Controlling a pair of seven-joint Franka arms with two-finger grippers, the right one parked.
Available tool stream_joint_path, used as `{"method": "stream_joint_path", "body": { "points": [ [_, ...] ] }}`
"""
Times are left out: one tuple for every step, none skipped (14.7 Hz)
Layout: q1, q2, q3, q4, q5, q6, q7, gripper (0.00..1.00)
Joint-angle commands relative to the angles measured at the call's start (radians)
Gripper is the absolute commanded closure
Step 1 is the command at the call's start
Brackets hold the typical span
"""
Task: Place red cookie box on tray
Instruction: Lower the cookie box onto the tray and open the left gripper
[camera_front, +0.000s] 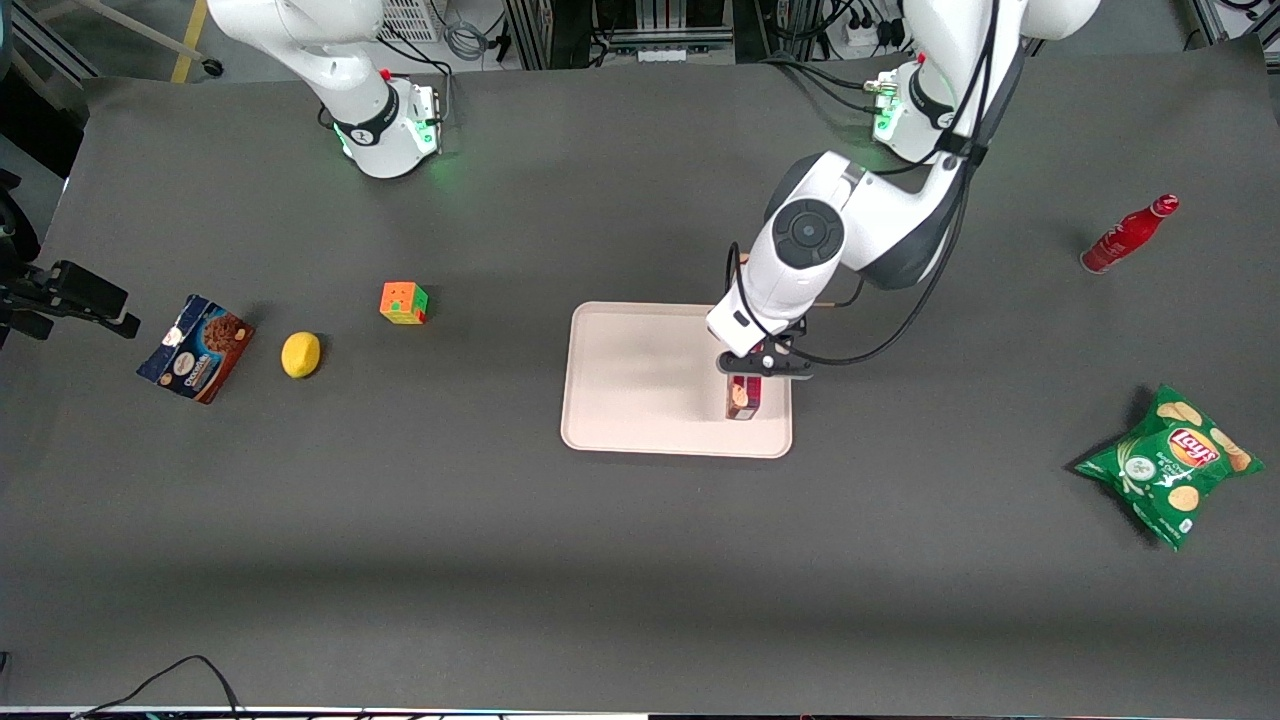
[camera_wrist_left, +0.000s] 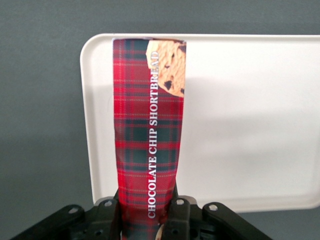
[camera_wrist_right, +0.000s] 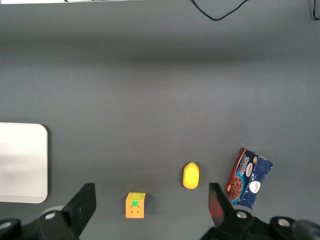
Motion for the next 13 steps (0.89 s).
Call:
{"method": "stream_joint_path", "body": {
  "points": [
    [-0.013,0.016,0.009,-0.082,0.025,0.153,-0.045,0.88],
    [-0.012,0.031,0.012,-0.086,0.025,0.184,-0.077,0.88],
    [-0.012,0.044,0.012,-0.086,0.023,0.204,-0.112,0.88],
    [-0.013,0.053,0.014,-0.086,0.023,0.221,-0.126,0.88],
    [-0.012,0.067,0.015,-0.086,0.023,0.241,-0.125,0.88],
    [-0.012,0.080,0.025,-0.086,0.025,0.261,-0.119,0.88],
    [-0.013,0.087,0.035,-0.086,0.025,0.273,-0.116,0.88],
    [-0.013,0.088,0.038,-0.085,0.026,0.273,-0.111,0.88],
    [-0.013,0.090,0.040,-0.085,0.026,0.273,-0.105,0.88],
    [-0.013,0.093,0.040,-0.083,0.026,0.275,-0.097,0.88],
    [-0.015,0.100,0.049,-0.080,0.028,0.276,-0.091,0.88],
    [-0.019,0.102,0.055,-0.080,0.028,0.285,-0.091,0.85],
    [-0.024,0.103,0.057,-0.082,0.028,0.287,-0.091,0.80]
  ]
}}
